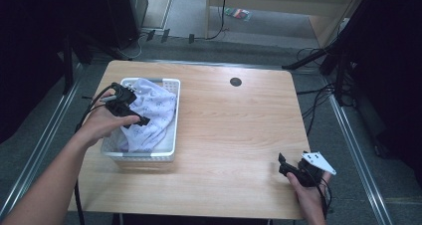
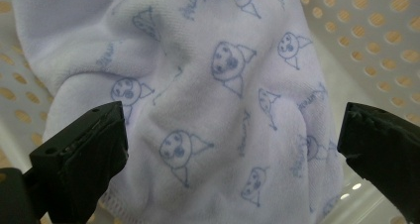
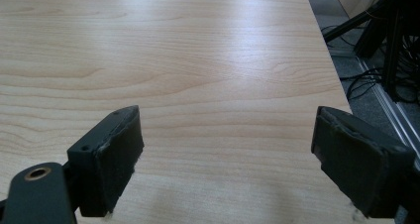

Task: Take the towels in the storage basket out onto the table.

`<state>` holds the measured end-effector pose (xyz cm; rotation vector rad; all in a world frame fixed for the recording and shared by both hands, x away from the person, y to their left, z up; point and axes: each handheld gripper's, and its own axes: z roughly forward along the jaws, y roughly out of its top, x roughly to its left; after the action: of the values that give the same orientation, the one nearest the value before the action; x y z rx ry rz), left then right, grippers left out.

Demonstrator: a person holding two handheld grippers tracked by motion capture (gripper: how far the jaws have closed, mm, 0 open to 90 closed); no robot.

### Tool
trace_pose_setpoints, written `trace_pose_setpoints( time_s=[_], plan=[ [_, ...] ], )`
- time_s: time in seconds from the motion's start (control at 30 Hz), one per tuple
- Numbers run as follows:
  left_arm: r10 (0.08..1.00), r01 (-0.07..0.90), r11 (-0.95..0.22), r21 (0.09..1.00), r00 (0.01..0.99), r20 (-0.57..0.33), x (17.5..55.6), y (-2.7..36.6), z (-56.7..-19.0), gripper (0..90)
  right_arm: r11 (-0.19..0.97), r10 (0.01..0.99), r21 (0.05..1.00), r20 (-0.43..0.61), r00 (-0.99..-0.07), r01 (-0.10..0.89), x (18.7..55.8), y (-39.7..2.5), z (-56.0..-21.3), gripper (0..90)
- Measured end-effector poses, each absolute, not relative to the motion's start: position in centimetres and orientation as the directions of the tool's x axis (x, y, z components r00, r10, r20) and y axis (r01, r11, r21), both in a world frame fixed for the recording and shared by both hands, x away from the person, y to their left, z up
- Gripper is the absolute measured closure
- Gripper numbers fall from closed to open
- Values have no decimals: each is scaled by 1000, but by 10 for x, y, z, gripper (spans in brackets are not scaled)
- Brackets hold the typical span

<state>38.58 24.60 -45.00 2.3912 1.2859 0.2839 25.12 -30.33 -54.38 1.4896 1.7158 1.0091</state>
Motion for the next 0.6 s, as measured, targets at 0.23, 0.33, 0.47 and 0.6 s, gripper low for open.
trace_pose_setpoints(
  time_s=[0.23,0.33,0.47,0.6],
  plan=[
    [843,777,-490,396,538,-13,404,240,-459,22,60,988,868,19,-153,493,251,-304,-544,126],
    [847,785,-489,379,531,-8,410,240,-465,23,60,988,868,20,-154,493,251,-304,-544,126],
    [851,795,-489,359,525,-2,419,238,-469,23,60,987,868,21,-157,493,251,-304,-544,126],
    [857,804,-485,345,515,4,425,235,-475,50,65,987,868,18,-161,492,251,-304,-544,128]
  ],
)
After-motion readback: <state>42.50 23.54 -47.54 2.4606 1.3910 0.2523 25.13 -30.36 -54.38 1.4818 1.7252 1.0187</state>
